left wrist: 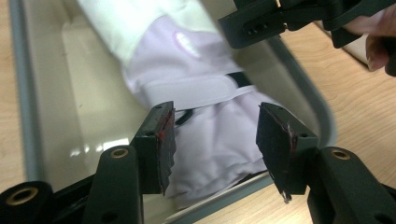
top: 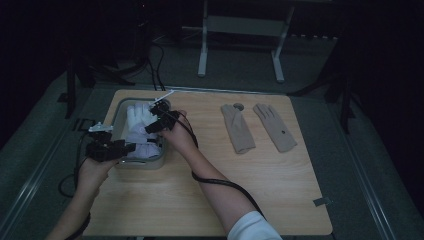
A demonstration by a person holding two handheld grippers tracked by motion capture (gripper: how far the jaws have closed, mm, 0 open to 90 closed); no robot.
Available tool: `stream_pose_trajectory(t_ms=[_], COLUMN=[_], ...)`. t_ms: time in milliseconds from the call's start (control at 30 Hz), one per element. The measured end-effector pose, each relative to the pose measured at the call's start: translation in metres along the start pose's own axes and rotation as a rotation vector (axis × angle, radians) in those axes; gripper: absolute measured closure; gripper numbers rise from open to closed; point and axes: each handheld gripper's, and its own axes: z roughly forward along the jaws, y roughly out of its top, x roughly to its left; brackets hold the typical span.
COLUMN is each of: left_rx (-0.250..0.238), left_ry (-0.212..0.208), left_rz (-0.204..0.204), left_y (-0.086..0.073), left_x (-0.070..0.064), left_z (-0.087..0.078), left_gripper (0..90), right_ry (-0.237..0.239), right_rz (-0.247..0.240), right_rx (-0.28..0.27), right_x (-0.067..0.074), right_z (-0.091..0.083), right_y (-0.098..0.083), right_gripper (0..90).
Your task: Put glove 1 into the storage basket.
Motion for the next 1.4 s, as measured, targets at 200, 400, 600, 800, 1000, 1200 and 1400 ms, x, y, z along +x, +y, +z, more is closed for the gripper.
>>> stream_pose_trajectory(t_ms=[200,400,600,800,1000,1200,1400], left_rx=[-0.028,-0.036,-0.056,-0.065,-0.073,-0.130,-0.148], left_ry=[-0.027,-0.060,-0.090,-0.128,-0.150,-0.170,-0.191], left_rz=[0.016,0.045,0.059,0.093,0.131,0.154,0.194], left_y=[0.003,0.004,0.006,0.006,0.001,-0.004,-0.013], left_x=[-0.017,-0.032,-0.047,-0.063,-0.080,-0.095,-0.111], left_z=[0.002,0.004,0.006,0.012,0.021,0.026,0.035], left_gripper=[47.9,48.2,48.5,48.8,42.0,28.8,15.3], right_ry=[0.023,0.028,0.021,-0.013,-0.048,-0.079,-0.094], right_rz=[-0.020,-0.026,-0.027,-0.044,-0.065,-0.079,-0.055], right_rx=[-0.025,-0.046,-0.059,-0.086,-0.095,-0.119,-0.135], right_x=[-0.001,-0.008,-0.016,-0.029,-0.049,-0.068,-0.089], right_z=[-0.020,-0.039,-0.055,-0.075,-0.097,-0.118,-0.132], right_y=[-0.005,-0.015,-0.027,-0.044,-0.067,-0.088,-0.110], right_gripper=[19.1,17.0,17.0,17.2,17.2,17.2,17.2])
